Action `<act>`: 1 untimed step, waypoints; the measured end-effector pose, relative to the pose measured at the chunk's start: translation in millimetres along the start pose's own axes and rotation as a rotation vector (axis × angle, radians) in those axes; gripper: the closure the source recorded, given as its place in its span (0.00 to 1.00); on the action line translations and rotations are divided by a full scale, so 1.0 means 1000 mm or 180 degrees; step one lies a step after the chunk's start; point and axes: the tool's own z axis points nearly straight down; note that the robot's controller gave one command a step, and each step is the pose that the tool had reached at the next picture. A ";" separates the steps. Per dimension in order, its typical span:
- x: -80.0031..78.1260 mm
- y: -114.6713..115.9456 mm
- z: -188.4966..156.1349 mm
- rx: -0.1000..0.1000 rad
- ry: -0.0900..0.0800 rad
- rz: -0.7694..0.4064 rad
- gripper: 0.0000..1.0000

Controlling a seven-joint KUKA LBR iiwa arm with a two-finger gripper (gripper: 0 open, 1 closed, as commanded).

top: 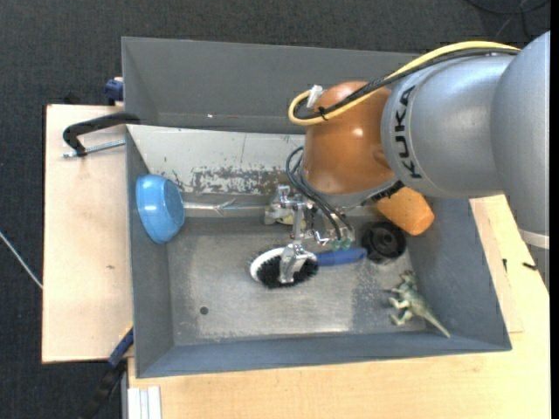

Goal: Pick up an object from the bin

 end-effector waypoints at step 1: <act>0.002 -0.018 0.003 -0.0016 0.0023 0.0099 0.00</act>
Offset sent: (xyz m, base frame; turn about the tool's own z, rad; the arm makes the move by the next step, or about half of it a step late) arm 0.0001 -0.0202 -0.0038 0.0296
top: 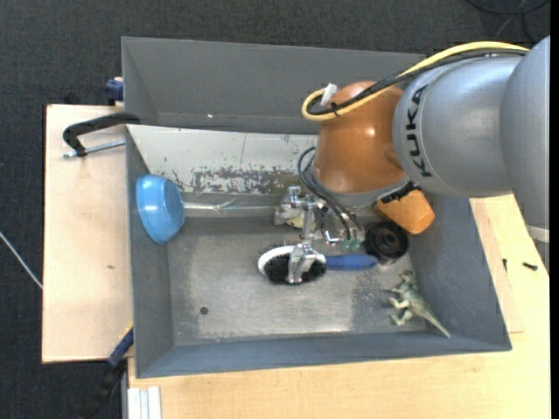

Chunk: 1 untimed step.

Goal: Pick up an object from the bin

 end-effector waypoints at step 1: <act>0.001 -0.008 0.026 -0.0019 0.0052 -0.0061 0.00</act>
Offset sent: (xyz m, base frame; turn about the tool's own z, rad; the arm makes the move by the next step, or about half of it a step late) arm -0.0002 -0.0143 -0.0312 -0.0168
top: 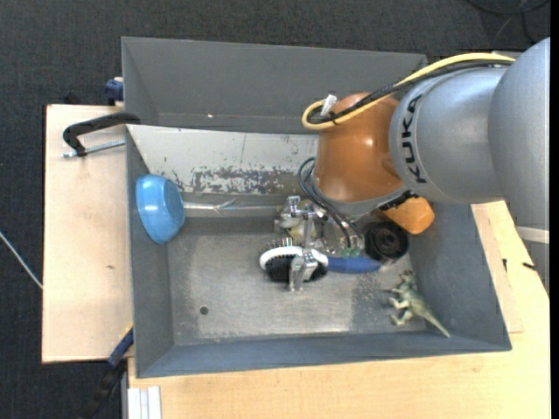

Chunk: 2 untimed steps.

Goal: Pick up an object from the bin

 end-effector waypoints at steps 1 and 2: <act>0.000 0.002 -0.001 0.0023 -0.0032 -0.0006 0.00; -0.002 0.003 -0.003 0.0017 -0.0046 0.0001 1.00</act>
Offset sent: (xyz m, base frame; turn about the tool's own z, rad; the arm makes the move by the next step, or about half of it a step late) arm 0.0000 0.0000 0.0000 0.0001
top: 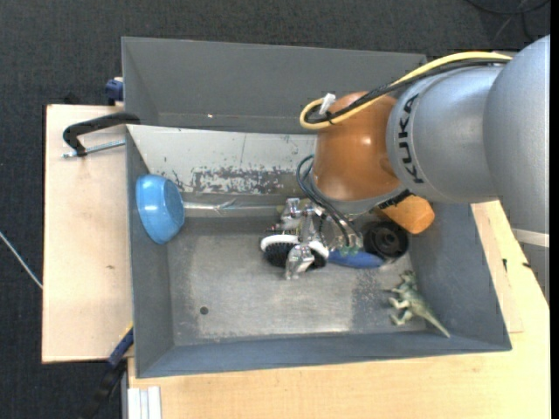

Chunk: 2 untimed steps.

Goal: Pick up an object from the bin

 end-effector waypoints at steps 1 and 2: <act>-0.003 0.001 -0.089 0.0012 -0.0035 0.0002 1.00; -0.005 0.002 -0.094 0.0011 -0.0013 0.0005 1.00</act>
Offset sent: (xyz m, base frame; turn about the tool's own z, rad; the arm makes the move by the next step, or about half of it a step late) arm 0.0001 0.0002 0.0829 0.0000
